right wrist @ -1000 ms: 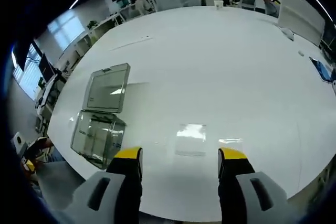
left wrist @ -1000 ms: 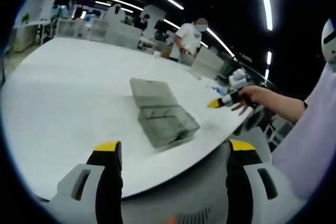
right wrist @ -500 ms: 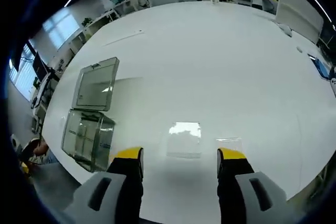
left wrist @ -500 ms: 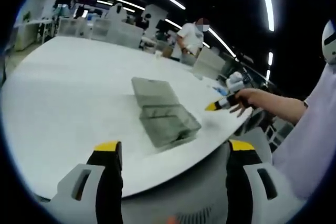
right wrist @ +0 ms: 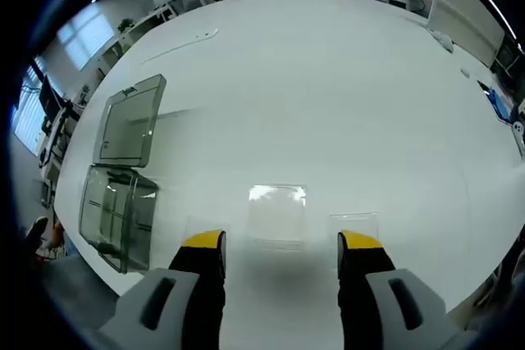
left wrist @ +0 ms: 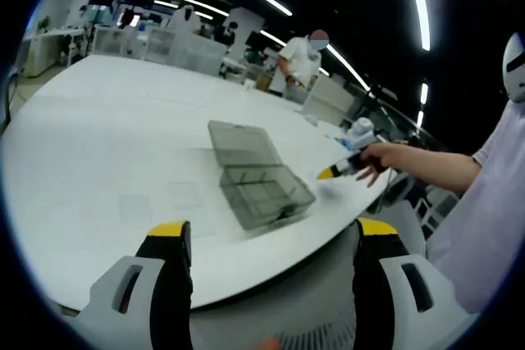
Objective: Insert the divider into the dual guide fixture by aligning both edges with the guide slots and pushing it downward to the bottom, including one-sided entry, uneven engagement, binding, and posture correction.
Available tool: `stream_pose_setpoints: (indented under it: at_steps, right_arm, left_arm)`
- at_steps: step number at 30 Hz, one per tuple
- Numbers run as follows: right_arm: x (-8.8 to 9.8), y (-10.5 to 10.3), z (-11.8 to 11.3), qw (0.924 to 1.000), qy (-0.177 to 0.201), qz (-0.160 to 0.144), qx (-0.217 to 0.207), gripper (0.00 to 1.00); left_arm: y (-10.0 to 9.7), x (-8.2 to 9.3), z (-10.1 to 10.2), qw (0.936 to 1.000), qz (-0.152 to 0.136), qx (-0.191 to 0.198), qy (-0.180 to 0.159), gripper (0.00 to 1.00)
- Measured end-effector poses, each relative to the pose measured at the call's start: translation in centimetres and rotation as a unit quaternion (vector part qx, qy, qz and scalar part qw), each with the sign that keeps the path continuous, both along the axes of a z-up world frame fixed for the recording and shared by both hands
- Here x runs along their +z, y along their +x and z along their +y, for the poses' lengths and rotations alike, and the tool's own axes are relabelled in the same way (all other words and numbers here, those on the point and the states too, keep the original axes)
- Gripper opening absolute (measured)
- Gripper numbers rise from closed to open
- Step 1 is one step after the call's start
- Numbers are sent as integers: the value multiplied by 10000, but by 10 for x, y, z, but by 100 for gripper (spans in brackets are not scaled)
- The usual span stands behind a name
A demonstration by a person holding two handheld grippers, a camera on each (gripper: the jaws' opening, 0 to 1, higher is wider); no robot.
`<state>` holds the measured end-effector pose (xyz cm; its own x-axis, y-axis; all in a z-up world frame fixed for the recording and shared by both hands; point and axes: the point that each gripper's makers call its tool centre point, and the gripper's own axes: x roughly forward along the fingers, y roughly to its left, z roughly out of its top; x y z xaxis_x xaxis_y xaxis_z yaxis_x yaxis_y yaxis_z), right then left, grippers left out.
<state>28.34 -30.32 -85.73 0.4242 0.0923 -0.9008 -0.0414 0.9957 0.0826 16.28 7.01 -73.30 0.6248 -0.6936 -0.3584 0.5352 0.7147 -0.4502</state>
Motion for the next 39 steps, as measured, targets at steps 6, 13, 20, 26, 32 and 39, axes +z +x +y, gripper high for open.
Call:
stream_pose_setpoints:
  at_steps: [6, 13, 20, 26, 32, 39]
  right_arm:
    - [-9, -2, -1, 9999, -46, 107, -61, 50]
    - [-14, -4, -2, 9998, -100, 157, -99, 49]
    - [-18, -4, -2, 9996, -232, 173, -73, 49]
    - [-20, -5, 0, 9987, -458, 203, 25, 49]
    - [-20, -6, 1, 9982, -563, 185, 72, 47]
    - [-20, -7, 2, 9983, -567, 149, 31, 44]
  left_arm:
    - [1, -1, 0, 10000, 19, 2, -2, 78]
    - [1, -2, 1, 10000, 31, 18, -16, 78]
    - [1, -3, 1, 10000, 46, 2, -5, 78]
    - [1, -4, 1, 10000, 63, 4, -13, 77]
    - [2, -5, 2, 10000, 66, 26, -40, 77]
    - [2, -5, 1, 10000, 65, 2, -43, 77]
